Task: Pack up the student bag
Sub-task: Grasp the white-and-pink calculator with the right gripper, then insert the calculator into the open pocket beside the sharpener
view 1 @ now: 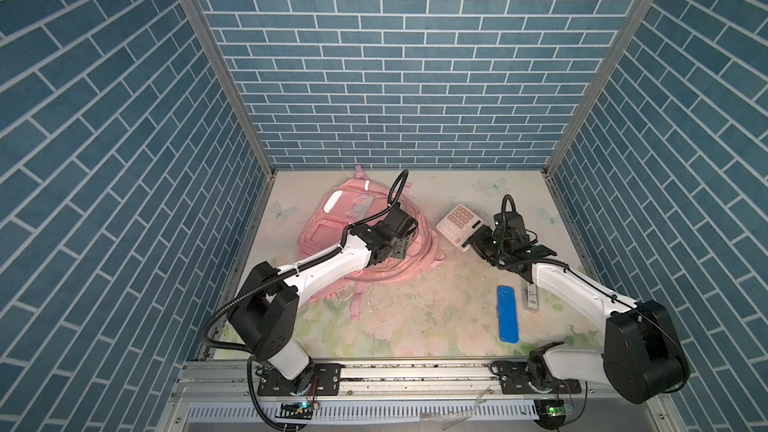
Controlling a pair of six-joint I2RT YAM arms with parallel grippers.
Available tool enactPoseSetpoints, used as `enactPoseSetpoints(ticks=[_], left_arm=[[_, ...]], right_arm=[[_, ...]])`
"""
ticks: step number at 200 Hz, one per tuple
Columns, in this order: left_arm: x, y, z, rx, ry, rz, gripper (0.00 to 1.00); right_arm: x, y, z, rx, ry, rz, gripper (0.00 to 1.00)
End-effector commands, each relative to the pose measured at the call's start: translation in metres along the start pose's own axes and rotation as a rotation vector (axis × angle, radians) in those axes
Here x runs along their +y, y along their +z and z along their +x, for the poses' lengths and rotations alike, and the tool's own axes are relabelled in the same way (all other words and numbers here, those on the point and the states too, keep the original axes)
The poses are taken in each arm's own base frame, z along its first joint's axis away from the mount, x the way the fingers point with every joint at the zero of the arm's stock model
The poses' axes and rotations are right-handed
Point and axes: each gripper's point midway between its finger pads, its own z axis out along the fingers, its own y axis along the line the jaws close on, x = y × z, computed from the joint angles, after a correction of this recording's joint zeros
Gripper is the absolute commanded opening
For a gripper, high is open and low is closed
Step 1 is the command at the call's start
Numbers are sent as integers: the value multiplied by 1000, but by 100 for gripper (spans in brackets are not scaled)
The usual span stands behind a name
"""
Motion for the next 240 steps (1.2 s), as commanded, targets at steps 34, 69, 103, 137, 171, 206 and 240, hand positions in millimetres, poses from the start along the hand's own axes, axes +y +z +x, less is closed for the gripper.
enactPoseSetpoints(ticks=[34, 69, 103, 137, 171, 206, 240], left_arm=[[13, 11, 1, -6, 1, -24, 46], [15, -8, -22, -81, -17, 4, 0], [31, -44, -53, -180, -80, 51, 0], [48, -77, -80, -273, -148, 145, 0], [52, -91, -93, -322, -148, 217, 0], [48, -90, -93, -307, -135, 245, 0], [47, -91, -89, -300, -125, 261, 0]], right_arm=[[40, -14, 7, -1, -147, -89, 0], [45, -21, 18, 31, -164, -103, 0], [68, -31, 25, 48, -191, -172, 0], [93, -37, 34, 67, -212, -203, 0], [116, -13, 56, 135, -226, -224, 0], [121, 23, 50, 107, -267, -136, 0], [123, 36, 25, -25, -316, -83, 0]])
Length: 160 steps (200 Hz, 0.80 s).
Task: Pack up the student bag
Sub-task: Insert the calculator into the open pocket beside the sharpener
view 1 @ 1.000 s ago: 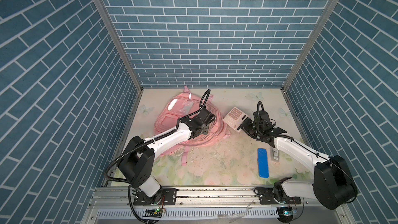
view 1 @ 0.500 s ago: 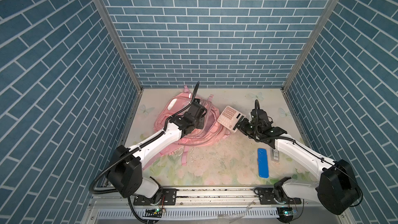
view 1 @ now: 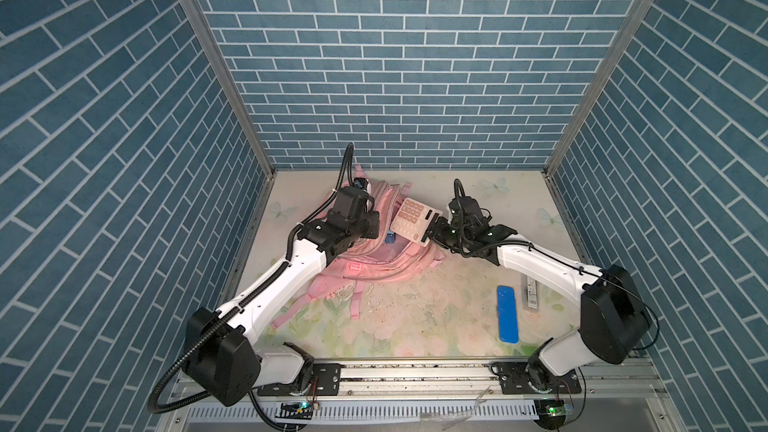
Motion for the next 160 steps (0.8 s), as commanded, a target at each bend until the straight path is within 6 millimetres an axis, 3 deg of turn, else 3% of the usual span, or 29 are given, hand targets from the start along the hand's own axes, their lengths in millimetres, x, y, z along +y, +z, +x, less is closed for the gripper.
enactPoseSetpoints(ticks=[1, 25, 50, 70, 111, 160], left_arm=[[-12, -14, -29, -97, 9, 63, 0], [-17, -12, -25, -86, 11, 89, 0], [-20, -7, -23, -71, 11, 107, 0], [-23, -4, -24, -67, 13, 118, 0], [-27, -5, -31, -78, 22, 141, 0], [-37, -3, -34, -76, 1, 199, 0]], right_arm=[[11, -8, -36, -156, -59, 18, 0], [3, -3, -46, -213, -49, 53, 0], [1, 22, -33, -134, -54, 68, 0], [13, 43, -15, -33, -64, 18, 0], [56, 68, 25, 164, -45, -187, 0], [77, 105, 43, 318, -58, -253, 4]])
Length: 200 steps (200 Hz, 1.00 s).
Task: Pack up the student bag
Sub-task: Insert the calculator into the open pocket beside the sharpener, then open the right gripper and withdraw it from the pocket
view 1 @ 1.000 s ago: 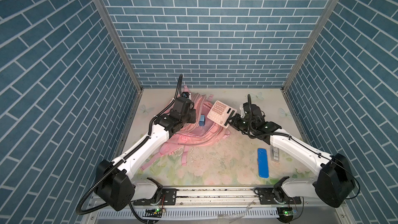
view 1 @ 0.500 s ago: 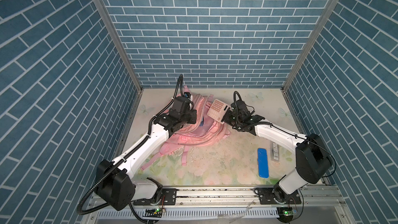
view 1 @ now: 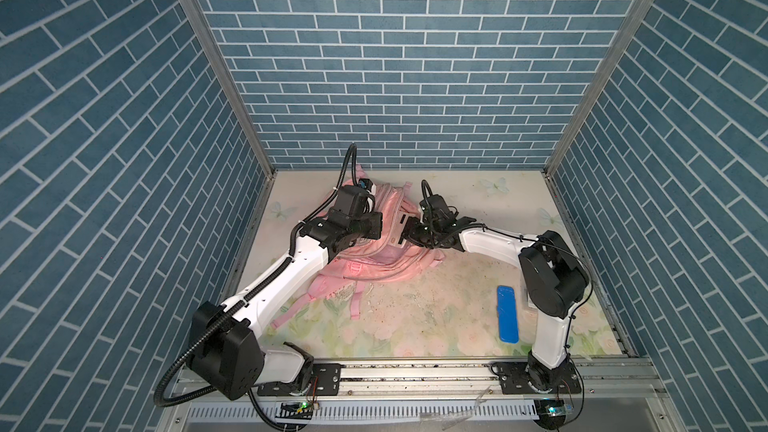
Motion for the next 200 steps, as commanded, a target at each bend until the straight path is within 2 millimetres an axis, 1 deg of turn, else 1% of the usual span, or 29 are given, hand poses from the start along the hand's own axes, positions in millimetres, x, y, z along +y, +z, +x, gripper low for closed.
enactPoseSetpoints(ticks=[1, 20, 25, 30, 37, 42, 60, 80, 102, 121, 134, 144, 166, 194, 200], left_arm=[[-23, -11, -38, -119, 3, 100, 0], [-23, -10, -37, -119, -8, 105, 0], [-23, -11, -36, -118, -10, 108, 0], [-23, -11, -37, -122, -14, 110, 0], [-23, -12, -35, -122, -20, 112, 0], [-23, -12, -35, -123, -22, 115, 0], [-22, -16, -35, -130, -19, 108, 0], [-21, -20, -38, -138, -16, 103, 0], [-24, -19, -38, -132, -25, 115, 0], [-28, -19, -36, -123, -42, 133, 0], [-35, -18, -34, -119, -57, 151, 0], [-46, -17, -29, -113, -66, 176, 0], [-76, -11, -23, -107, -73, 235, 0], [-108, 0, -29, -124, -90, 278, 0], [-112, 5, -29, -122, -95, 278, 0]], right_arm=[[36, 12, 3, 86, -26, -139, 5], [36, 23, 0, 106, -33, -144, 14], [33, 25, 0, 110, -30, -131, 19], [30, 26, -1, 114, -30, -116, 29], [19, 25, -3, 118, -16, -65, 39], [13, 23, -4, 114, -9, -29, 44], [1, 8, -10, 76, -8, 24, 61], [-3, -15, -16, 24, -8, 6, 71], [-6, -40, -20, -10, -26, -1, 75], [-9, -65, -25, -43, -60, 26, 76], [-13, -85, -30, -73, -83, 57, 76], [-19, -103, -34, -100, -97, 81, 76], [-43, -141, -42, -149, -91, 112, 75], [-82, -182, -46, -216, -42, 110, 74], [-88, -189, -45, -228, -41, 113, 74]])
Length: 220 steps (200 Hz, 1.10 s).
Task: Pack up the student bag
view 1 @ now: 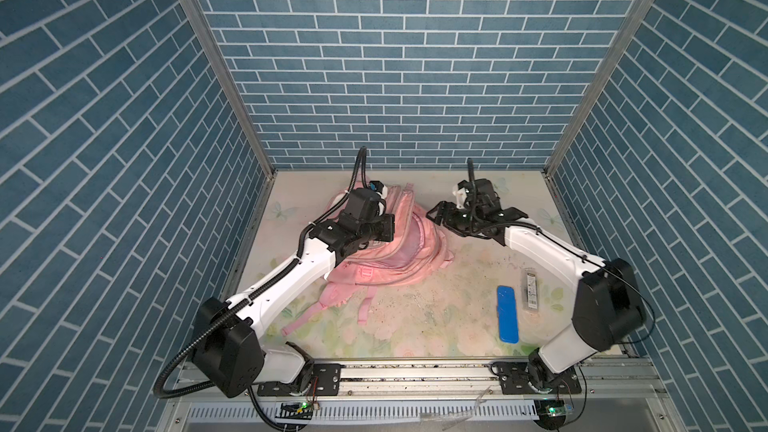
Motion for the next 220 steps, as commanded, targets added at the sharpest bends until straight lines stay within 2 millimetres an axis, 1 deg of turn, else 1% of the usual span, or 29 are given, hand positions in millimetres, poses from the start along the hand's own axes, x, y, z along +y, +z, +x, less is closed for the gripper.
enactPoseSetpoints(ticks=[1, 14, 31, 51, 65, 78, 89, 99, 115, 132, 148, 162, 184, 202, 220], left_arm=[[-50, 3, -38, -132, -23, 137, 0], [-56, 15, -37, -121, -39, 133, 0], [-64, 26, -36, -129, -62, 157, 0], [-72, 34, -38, -129, -41, 167, 0], [-71, 30, -38, -124, 31, 142, 32], [-70, 20, -36, -113, 166, 129, 51], [-60, 8, -30, -96, 294, 79, 59], [-51, -2, -18, -62, 433, 62, 62], [-27, -21, 0, -15, 619, 15, 67], [-1, -34, 31, 40, 829, 12, 67], [12, -42, 63, 91, 1013, 48, 72], [24, -44, 78, 138, 1075, 34, 72], [50, -42, 93, 223, 1108, -28, 72], [63, -38, 101, 259, 1119, -66, 72], [67, -38, 102, 262, 1105, -87, 72]], right_arm=[[-40, -21, 5, -4, -2, 59, 74], [-49, -34, 3, -28, -18, 70, 73], [-55, -45, 2, -48, -54, 92, 73], [-55, -49, 7, -42, -80, 89, 72], [-59, -47, 15, -21, -67, 87, 72], [-64, -44, 26, 7, -38, 80, 72], [-68, -40, 38, 32, -13, 72, 72], [-70, -37, 47, 46, 8, 63, 72], [-68, -30, 65, 75, 31, 29, 72], [-60, -17, 85, 121, 51, -6, 70], [-54, 0, 104, 175, 58, -18, 68], [-52, 14, 116, 219, 73, -14, 66], [-49, 28, 121, 251, 90, -37, 58], [-58, 35, 121, 271, 94, -18, 50], [-70, 39, 117, 297, 110, -3, 38]])
